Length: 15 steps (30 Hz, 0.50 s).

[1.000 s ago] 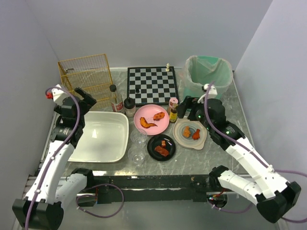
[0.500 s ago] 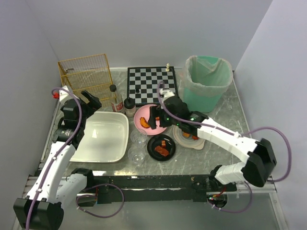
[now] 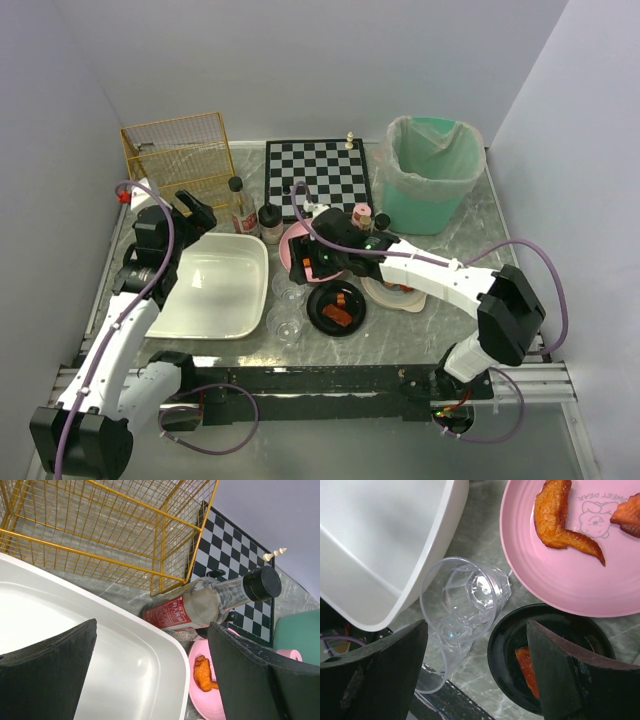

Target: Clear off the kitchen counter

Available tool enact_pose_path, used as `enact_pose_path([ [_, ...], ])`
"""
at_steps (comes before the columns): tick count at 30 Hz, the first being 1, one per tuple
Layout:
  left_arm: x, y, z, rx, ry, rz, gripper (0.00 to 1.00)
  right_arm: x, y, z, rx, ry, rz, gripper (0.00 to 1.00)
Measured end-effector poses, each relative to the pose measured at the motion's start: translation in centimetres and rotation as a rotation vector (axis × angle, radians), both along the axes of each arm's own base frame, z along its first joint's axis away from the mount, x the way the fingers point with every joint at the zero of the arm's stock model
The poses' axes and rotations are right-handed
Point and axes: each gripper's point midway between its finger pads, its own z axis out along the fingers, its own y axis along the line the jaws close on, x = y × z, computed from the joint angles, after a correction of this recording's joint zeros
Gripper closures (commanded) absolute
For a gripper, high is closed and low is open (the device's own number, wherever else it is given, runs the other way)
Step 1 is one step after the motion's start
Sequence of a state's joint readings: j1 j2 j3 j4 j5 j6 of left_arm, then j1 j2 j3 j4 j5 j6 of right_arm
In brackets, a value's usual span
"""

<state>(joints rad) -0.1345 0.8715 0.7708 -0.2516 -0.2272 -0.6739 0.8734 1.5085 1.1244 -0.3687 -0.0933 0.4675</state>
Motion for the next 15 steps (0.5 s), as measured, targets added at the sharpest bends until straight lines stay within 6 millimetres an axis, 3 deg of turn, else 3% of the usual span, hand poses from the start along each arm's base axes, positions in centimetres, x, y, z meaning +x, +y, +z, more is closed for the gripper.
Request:
enact_pose_path([
  [15, 0.0, -0.1, -0.1, 0.005, 0.002, -0.011, 0.04, 1.4, 1.3, 0.2, -0.016, -0.009, -0.012, 0.11],
])
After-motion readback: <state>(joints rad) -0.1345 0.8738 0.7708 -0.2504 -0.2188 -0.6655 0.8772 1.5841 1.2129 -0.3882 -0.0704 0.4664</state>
